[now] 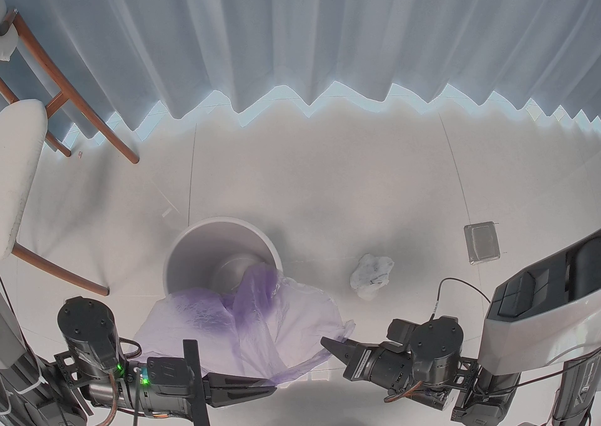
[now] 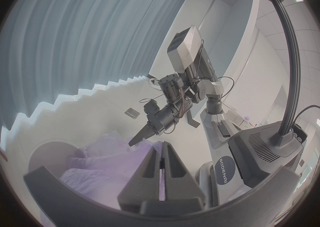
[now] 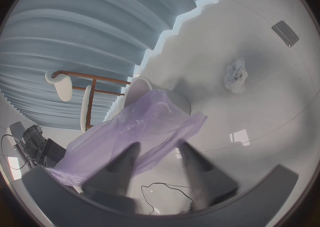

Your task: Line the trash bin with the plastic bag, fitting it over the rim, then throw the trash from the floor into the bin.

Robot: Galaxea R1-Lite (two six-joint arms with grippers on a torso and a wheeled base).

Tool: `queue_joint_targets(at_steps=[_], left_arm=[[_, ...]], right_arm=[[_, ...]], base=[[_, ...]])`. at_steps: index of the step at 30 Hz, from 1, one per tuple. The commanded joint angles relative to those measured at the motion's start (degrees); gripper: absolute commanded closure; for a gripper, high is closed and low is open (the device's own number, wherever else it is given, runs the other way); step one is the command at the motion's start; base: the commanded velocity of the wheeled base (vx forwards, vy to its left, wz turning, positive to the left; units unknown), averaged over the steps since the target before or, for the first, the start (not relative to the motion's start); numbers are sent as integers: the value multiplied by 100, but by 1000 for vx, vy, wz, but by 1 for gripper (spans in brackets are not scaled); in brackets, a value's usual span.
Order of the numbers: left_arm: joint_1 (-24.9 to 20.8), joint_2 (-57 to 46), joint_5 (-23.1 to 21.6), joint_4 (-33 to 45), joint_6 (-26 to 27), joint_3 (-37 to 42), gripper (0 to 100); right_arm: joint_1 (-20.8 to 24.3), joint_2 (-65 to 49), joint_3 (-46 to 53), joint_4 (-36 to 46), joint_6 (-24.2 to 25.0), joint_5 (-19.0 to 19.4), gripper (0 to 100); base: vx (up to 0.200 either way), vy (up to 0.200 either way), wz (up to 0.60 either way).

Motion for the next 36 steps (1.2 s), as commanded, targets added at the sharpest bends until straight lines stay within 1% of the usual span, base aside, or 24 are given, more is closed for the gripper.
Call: queue_joint_targets(at_steps=[1,7,13,14,19,20,25,27,30,31,32,34,36], left_arm=[[-4,-1,1,-3,-2,101,100],[66,16,1,14,-89,101,100],[303,43,10,23,-353,101,100],[374,86,10,23,-441,101,100],[409,139,10,-3,-432,101,100],[409,148,10,-3,-441,101,0],[558,139,10,-30,-511,101,0],[611,122,10,-82,-546,-13,0],[963,104,10,-188,-696,-329,0],[963,104,10,-188,-696,-329,0],[1305,86,10,-276,-819,-444,0],[1507,43,10,-416,-916,-435,0],[1578,-63,28,-619,-1241,-294,0]], right_arm=[[40,-12,-26,-102,35,-2,100],[119,-284,-114,-102,264,-2,100],[22,-451,-246,-102,194,-28,100],[-13,-653,-299,-102,220,-28,100],[-48,-864,-360,-102,211,-28,100],[-57,-864,-360,-102,211,-28,100],[-92,-961,-351,-102,220,-19,100],[-92,-1040,-334,-102,246,-10,100],[-83,-1049,-316,-102,237,-2,100],[-83,-1049,-316,-102,237,-2,100],[-83,-1049,-316,-102,237,7,100],[-83,-1049,-316,-102,237,-2,100],[-83,-1049,-316,-102,229,-2,100]], base=[[0,0,0],[0,0,0],[0,0,0],[0,0,0],[0,0,0],[0,0,0],[0,0,0],[0,0,0],[0,0,0],[0,0,0],[0,0,0],[0,0,0],[0,0,0]])
